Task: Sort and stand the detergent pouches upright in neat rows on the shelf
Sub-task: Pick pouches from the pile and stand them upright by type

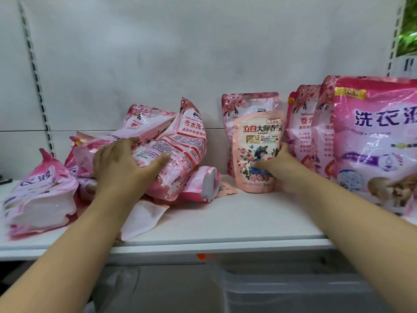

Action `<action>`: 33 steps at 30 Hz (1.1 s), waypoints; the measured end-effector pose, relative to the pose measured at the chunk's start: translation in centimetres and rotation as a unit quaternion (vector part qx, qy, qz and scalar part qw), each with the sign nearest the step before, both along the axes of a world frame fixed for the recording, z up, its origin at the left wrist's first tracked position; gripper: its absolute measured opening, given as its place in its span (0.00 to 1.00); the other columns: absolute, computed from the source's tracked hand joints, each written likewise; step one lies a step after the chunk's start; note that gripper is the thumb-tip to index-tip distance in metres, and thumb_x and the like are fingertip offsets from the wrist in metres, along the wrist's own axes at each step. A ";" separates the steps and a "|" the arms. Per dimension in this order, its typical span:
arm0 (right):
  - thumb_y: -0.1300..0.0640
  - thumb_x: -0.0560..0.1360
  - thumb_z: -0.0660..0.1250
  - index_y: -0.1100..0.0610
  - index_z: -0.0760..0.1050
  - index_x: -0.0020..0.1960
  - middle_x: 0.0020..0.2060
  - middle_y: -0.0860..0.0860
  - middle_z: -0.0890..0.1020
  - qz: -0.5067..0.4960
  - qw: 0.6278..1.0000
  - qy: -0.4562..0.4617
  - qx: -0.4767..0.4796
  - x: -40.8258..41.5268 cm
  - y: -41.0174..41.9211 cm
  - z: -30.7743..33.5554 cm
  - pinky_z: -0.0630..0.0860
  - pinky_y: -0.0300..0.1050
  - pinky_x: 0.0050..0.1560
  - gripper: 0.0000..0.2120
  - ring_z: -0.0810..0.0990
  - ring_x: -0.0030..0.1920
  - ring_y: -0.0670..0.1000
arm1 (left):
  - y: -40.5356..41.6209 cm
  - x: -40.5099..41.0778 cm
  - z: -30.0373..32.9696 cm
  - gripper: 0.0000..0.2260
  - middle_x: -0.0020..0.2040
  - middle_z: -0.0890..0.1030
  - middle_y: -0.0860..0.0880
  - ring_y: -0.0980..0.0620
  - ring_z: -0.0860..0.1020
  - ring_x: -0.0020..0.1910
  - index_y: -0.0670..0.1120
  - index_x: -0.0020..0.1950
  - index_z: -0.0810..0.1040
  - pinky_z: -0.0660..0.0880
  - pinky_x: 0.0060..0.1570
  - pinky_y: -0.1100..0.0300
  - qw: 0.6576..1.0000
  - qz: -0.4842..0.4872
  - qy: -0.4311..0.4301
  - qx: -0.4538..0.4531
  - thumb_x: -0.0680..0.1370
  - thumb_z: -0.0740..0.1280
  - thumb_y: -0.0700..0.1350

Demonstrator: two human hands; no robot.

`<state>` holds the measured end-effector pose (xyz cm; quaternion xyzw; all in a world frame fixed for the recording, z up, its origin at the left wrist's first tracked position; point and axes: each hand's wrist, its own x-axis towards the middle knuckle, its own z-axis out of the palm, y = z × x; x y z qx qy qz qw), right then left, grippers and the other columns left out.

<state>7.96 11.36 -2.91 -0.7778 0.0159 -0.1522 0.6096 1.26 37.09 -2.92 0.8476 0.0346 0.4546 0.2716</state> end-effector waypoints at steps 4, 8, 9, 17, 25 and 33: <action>0.57 0.67 0.75 0.57 0.45 0.74 0.70 0.57 0.63 -0.051 0.992 0.043 -0.106 -0.8 0.2 0.3 0.65 0.52 0.65 0.48 0.64 0.68 0.59 | 0.1 -0.7 -0.4 0.29 0.60 0.74 0.40 0.42 0.69 0.62 0.41 0.61 0.71 0.64 0.61 0.51 0.997 -0.040 -0.060 -0.032 0.67 0.74 0.54; 0.46 0.69 0.71 0.55 0.52 0.74 0.71 0.56 0.61 -0.110 0.967 -0.113 -0.202 -4.7 1.8 1.6 0.61 0.56 0.69 0.42 0.61 0.70 0.57 | -0.7 -2.3 -0.8 0.24 0.52 0.72 0.50 0.49 0.75 0.49 0.49 0.55 0.65 0.74 0.46 0.58 0.982 -0.160 -0.094 -0.021 0.66 0.75 0.47; 0.43 0.70 0.68 0.56 0.58 0.72 0.68 0.55 0.65 -0.065 0.969 -0.134 -0.198 -5.9 2.9 1.8 0.64 0.55 0.68 0.37 0.65 0.67 0.56 | -0.9 -2.5 -0.8 0.25 0.51 0.72 0.51 0.49 0.76 0.49 0.48 0.56 0.65 0.75 0.46 0.57 0.979 -0.179 -0.097 0.001 0.66 0.75 0.46; 0.41 0.71 0.66 0.53 0.72 0.44 0.49 0.60 0.76 0.235 0.958 0.062 0.151 -7.3 9.0 3.1 0.75 0.54 0.58 0.15 0.78 0.49 0.57 | -2.4 -5.1 -2.6 0.16 0.61 0.75 0.51 0.57 0.75 0.58 0.50 0.53 0.69 0.73 0.56 0.64 0.893 -0.300 -0.103 0.319 0.70 0.65 0.56; 0.64 0.73 0.67 0.60 0.75 0.42 0.34 0.54 0.82 0.216 0.943 -0.064 0.247 -8.4 7.0 3.5 0.80 0.45 0.36 0.02 0.81 0.33 0.52 | -4.2 -5.9 -1.1 0.27 0.59 0.75 0.53 0.57 0.75 0.56 0.55 0.59 0.70 0.71 0.56 0.64 0.930 -0.336 -0.010 -0.152 0.65 0.68 0.66; 0.64 0.67 0.72 0.58 0.76 0.42 0.32 0.50 0.84 0.149 0.919 -0.255 0.261 -9.4 2.3 5.8 0.81 0.46 0.41 0.07 0.84 0.36 0.49 | -10.3 -3.3 2.0 0.31 0.52 0.80 0.47 0.48 0.82 0.47 0.46 0.60 0.71 0.80 0.47 0.51 0.837 -0.458 0.129 -0.271 0.61 0.74 0.53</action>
